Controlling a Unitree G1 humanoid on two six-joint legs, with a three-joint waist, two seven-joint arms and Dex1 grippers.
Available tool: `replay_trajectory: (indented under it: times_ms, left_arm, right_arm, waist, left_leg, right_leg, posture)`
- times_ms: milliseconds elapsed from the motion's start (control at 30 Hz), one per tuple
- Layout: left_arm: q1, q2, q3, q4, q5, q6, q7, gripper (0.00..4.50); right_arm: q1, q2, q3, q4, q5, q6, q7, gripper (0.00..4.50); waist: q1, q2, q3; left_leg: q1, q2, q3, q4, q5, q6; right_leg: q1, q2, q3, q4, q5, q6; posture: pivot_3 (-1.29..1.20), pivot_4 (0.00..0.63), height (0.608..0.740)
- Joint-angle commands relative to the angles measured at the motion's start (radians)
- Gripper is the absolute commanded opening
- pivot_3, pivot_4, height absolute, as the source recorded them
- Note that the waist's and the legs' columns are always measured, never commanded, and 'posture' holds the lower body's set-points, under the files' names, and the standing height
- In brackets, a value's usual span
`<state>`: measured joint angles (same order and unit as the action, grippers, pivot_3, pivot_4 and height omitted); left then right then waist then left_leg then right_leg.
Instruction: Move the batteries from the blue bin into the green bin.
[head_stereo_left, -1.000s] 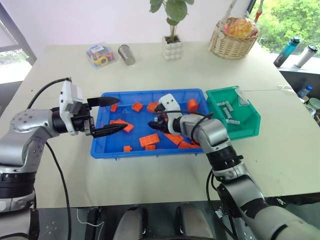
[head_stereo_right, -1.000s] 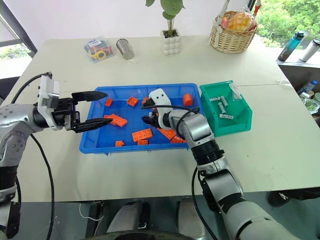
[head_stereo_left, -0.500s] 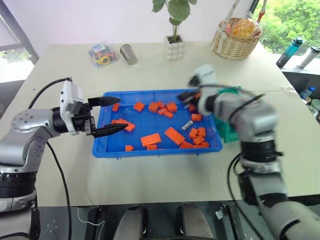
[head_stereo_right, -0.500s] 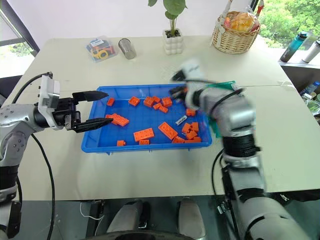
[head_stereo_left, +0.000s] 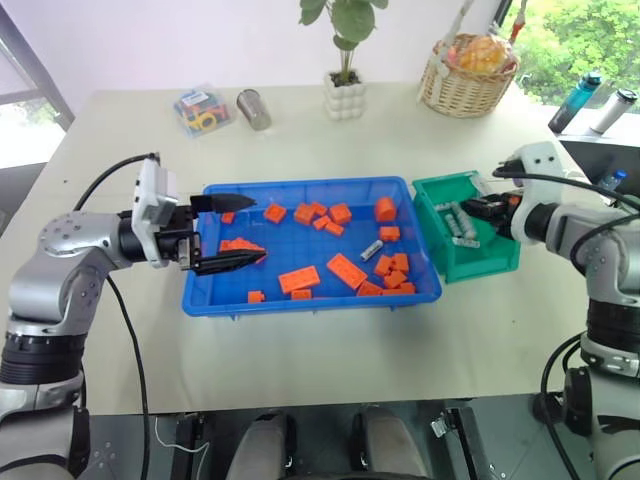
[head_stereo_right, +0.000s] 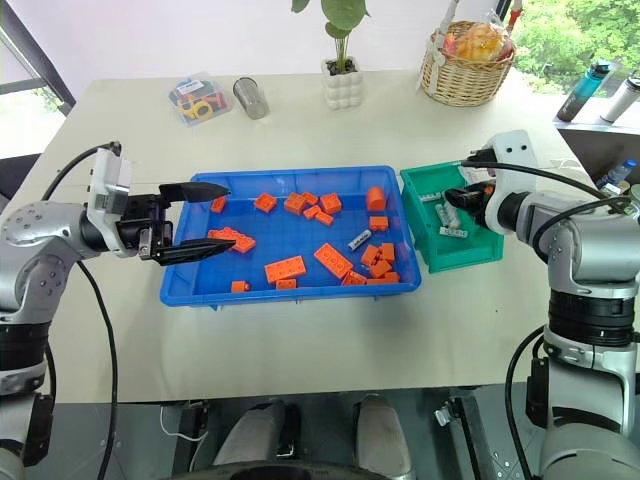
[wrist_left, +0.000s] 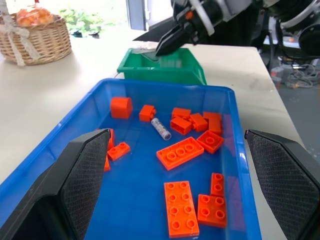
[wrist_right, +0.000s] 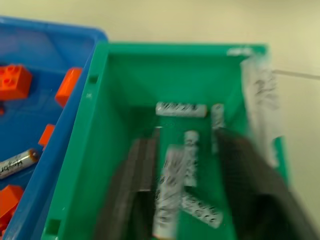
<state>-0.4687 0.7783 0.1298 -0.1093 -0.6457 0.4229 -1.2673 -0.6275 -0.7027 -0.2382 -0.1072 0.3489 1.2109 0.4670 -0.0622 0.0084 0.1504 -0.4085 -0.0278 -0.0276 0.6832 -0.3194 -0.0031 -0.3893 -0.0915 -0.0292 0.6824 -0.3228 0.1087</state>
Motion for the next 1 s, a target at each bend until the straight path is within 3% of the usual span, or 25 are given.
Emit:
replay_trajectory:
  times_ms: [33,267,467,700,1000]
  left_arm:
    - [-0.022,0.005,-0.007,-0.006,-0.013,0.003,-0.027,4.5]
    - [-0.043,-0.002,-0.024,0.001,-0.003,0.001,-0.044,4.5]
    - [-0.062,-0.014,-0.036,0.009,0.001,0.001,-0.038,4.5]
    - [-0.049,-0.017,-0.042,-0.007,0.006,-0.006,-0.04,4.5]
    - [-0.035,-0.012,-0.02,-0.022,-0.001,-0.006,-0.015,4.5]
  right_arm:
    - [-0.025,-0.029,-0.013,-0.025,-0.001,-0.066,0.008,3.84]
    - [-0.127,-0.008,0.184,-0.158,0.077,-0.174,0.189,3.84]
    - [-0.101,-0.076,0.48,-0.166,-0.044,-0.423,0.398,3.84]
    - [-0.234,-0.098,0.661,0.165,-0.22,-0.732,0.654,3.84]
    - [-0.333,-0.027,0.761,0.491,-0.419,-1.061,0.8,3.84]
  waist:
    - [0.003,0.0,0.0]
    - [-0.006,0.0,0.0]
    - [0.005,0.0,0.0]
    - [0.006,0.0,0.0]
    - [-0.009,0.0,0.0]
  left_leg:
    - [0.0,0.0,0.0,0.0,0.0,0.0]
    - [0.0,0.001,0.0,0.0,0.0,0.0]
    - [0.0,-0.001,-0.004,0.001,0.0,0.0]
    - [0.0,-0.002,-0.003,0.002,0.0,0.0]
    - [0.0,-0.002,-0.004,0.001,0.0,0.0]
  right_leg:
    - [0.0,0.0,0.0,0.0,0.0,0.0]
    - [0.0,0.001,0.0,-0.001,0.0,0.0]
    - [0.001,0.001,0.0,0.0,0.0,0.0]
    - [0.001,-0.001,0.0,-0.002,0.0,0.0]
    - [0.0,-0.001,-0.001,-0.002,0.0,0.0]
  posture:
    - [0.0,0.15,0.737]
    - [0.0,0.15,0.737]
    - [0.0,0.15,0.737]
    - [0.0,0.15,0.737]
    - [0.0,0.15,0.737]
